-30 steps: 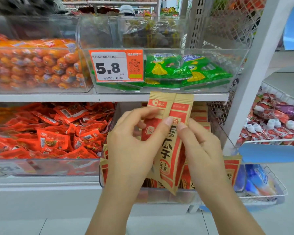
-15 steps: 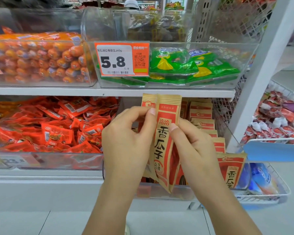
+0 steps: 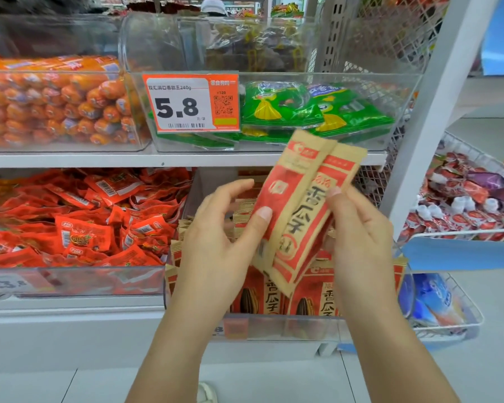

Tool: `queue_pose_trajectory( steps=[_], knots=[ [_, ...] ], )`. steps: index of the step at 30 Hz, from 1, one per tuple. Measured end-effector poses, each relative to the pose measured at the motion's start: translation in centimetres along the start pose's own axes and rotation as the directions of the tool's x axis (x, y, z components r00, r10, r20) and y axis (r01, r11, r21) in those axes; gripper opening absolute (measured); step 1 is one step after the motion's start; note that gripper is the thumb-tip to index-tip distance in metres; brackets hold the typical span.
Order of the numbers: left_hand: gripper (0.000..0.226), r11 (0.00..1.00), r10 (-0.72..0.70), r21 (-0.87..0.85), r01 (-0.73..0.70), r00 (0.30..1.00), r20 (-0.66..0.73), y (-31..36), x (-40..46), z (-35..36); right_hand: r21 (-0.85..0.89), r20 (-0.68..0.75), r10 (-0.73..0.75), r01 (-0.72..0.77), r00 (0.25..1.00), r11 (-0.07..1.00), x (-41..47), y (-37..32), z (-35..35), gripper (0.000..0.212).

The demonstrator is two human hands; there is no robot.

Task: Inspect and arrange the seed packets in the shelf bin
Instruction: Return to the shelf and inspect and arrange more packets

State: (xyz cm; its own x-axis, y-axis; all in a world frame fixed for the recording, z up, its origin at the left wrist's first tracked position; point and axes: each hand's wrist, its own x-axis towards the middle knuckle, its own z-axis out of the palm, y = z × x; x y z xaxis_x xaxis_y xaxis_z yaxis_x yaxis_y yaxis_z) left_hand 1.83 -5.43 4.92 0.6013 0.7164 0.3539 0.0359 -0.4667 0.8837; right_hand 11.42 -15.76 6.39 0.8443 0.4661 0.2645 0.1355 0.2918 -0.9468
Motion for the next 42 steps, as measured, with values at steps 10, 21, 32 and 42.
queue_pose_trajectory(
  steps=[10,21,32,42],
  knots=[
    [0.029,0.895,-0.171,-0.380,0.234,0.966,0.191,0.9,-0.2,0.7,0.193,0.162,0.178,-0.209,0.970,0.959,0.7,-1.3,-1.5,0.017],
    [0.019,0.975,0.178,0.137,-0.177,0.984,0.000,0.0,-0.1,0.8,0.112,0.084,0.096,-0.106,0.992,0.988,0.2,-1.3,-1.2,0.014],
    [0.022,0.839,0.350,0.450,-0.307,0.937,-0.014,-0.6,-0.5,1.8,0.086,0.111,0.091,-0.100,0.990,0.991,0.2,-1.1,-0.9,0.015],
    [0.017,0.968,0.147,0.204,-0.145,0.989,0.005,-0.5,-0.2,1.0,0.013,0.126,0.062,-0.064,0.990,0.998,0.2,-1.4,-1.0,0.021]
  ],
)
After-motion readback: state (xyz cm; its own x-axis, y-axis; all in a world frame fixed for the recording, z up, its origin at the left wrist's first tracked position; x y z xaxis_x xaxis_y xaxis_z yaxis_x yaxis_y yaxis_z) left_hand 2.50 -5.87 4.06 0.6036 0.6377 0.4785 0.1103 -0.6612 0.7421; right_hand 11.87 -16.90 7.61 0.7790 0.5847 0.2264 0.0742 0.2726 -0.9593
